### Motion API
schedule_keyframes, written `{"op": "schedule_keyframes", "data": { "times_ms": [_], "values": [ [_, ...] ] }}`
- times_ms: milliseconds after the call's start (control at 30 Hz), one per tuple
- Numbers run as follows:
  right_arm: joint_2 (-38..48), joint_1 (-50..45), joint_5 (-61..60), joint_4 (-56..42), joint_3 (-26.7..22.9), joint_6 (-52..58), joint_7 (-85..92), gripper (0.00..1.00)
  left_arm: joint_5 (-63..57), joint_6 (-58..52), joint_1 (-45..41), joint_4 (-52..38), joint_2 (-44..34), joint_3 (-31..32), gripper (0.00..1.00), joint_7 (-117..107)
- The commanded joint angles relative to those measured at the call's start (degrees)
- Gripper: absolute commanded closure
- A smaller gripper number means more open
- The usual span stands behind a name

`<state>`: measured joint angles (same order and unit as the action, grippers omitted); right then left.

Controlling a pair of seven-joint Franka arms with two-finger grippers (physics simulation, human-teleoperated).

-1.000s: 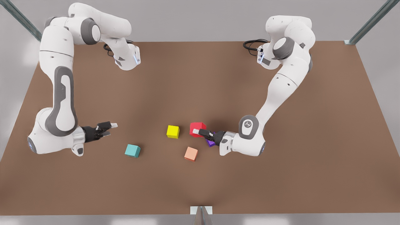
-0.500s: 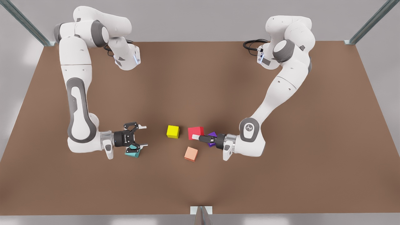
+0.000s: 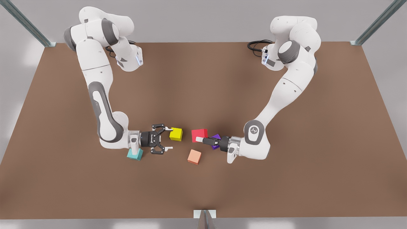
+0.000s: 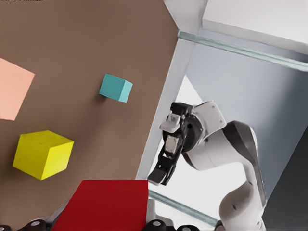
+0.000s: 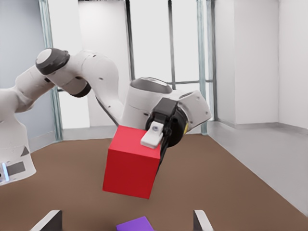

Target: Pick up red wooden cube and pass to hand red wooden cube and place in blue wooden cube

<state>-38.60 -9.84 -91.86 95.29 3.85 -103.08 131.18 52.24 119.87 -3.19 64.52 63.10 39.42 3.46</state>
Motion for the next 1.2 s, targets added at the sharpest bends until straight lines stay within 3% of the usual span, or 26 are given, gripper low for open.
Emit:
{"op": "schedule_keyframes", "data": {
  "times_ms": [0, 1167],
  "values": [
    [-0.33, -0.8, -3.85, -0.01, 0.28, -1.42, 25.09, 0.0, 0.23, 0.19, -0.07, -0.01, -0.08, 0.04, 0.29, 13.76],
    [-3.32, -4.49, -10.09, -0.54, 4.94, -7.05, 24.83, 0.0, 1.11, 0.63, -0.33, -0.19, 0.53, 0.04, 0.29, 19.92]
  ]
}}
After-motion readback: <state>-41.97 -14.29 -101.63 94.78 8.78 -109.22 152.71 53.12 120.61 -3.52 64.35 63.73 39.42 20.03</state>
